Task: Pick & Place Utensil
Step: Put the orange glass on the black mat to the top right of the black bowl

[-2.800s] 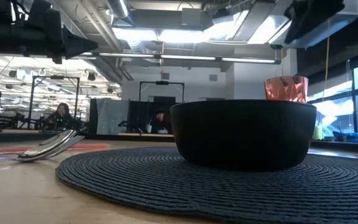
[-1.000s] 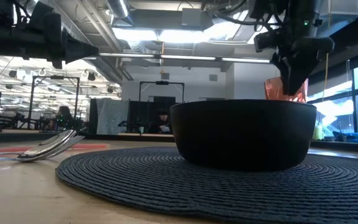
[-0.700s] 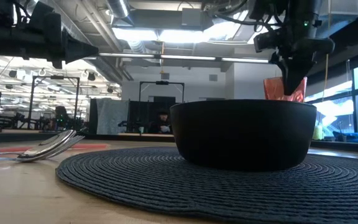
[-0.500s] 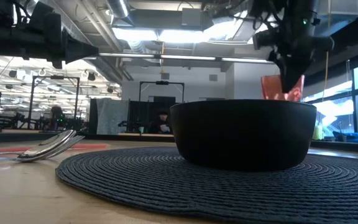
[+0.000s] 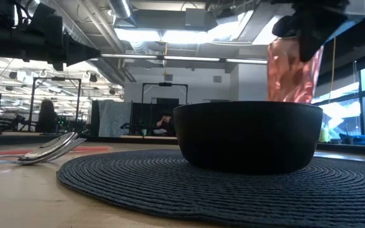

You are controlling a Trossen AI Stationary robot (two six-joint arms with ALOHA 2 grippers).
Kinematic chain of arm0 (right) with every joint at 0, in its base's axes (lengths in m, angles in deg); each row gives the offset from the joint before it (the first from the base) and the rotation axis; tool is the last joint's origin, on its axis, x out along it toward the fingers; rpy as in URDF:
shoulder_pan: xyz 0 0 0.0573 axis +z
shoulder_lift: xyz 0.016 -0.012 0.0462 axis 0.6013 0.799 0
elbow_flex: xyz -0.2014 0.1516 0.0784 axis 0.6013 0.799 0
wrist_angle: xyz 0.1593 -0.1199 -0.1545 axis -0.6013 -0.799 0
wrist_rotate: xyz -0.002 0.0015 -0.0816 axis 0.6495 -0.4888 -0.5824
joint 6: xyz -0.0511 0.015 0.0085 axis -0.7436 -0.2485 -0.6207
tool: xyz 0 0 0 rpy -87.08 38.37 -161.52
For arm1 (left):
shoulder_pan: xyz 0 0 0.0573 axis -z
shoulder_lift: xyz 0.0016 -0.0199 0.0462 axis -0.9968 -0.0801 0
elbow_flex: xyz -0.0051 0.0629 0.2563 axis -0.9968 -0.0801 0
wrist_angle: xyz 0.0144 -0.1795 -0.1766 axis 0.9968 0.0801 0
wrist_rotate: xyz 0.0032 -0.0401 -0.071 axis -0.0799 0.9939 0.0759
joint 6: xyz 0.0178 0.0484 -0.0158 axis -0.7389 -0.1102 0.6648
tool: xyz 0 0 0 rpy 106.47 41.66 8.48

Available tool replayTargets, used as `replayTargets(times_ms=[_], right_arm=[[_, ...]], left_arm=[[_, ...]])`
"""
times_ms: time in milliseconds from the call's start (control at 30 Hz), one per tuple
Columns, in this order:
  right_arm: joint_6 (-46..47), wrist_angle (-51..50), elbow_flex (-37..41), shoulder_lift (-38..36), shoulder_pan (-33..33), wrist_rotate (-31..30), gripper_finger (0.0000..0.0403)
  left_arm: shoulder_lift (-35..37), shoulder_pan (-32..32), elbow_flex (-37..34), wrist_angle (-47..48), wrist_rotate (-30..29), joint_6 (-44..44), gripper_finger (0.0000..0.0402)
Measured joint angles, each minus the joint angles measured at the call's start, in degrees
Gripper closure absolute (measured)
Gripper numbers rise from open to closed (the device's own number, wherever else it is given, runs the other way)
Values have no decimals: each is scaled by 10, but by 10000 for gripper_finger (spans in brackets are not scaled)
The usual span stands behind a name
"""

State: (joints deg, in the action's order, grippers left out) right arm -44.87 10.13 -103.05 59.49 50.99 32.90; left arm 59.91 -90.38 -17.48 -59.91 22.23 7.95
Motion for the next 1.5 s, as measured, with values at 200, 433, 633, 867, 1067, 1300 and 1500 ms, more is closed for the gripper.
replayTargets(times_ms=[200, 433, 633, 867, 1067, 1300, 1500], right_arm=[[29, 11, 9, 7, 42, -6, 391], [26, 23, 26, 56, 47, -7, 390], [8, 49, 25, 73, 47, -11, 389], [13, 48, 26, 67, 47, -8, 381], [13, 45, 28, 68, 47, -2, 345], [13, 44, 22, 68, 47, -4, 316], [12, 23, -16, 68, 47, -6, 298]], left_arm=[[0, 0, 0, 0, 0, 4, 394], [0, 0, 0, 0, -1, 4, 394], [0, 0, 0, 1, -1, 4, 395], [0, 0, 0, 5, -1, 4, 396], [0, 0, 0, 5, -1, 4, 394], [0, 0, 0, 5, -1, 4, 397], [0, 0, 0, 5, -1, 5, 394]])
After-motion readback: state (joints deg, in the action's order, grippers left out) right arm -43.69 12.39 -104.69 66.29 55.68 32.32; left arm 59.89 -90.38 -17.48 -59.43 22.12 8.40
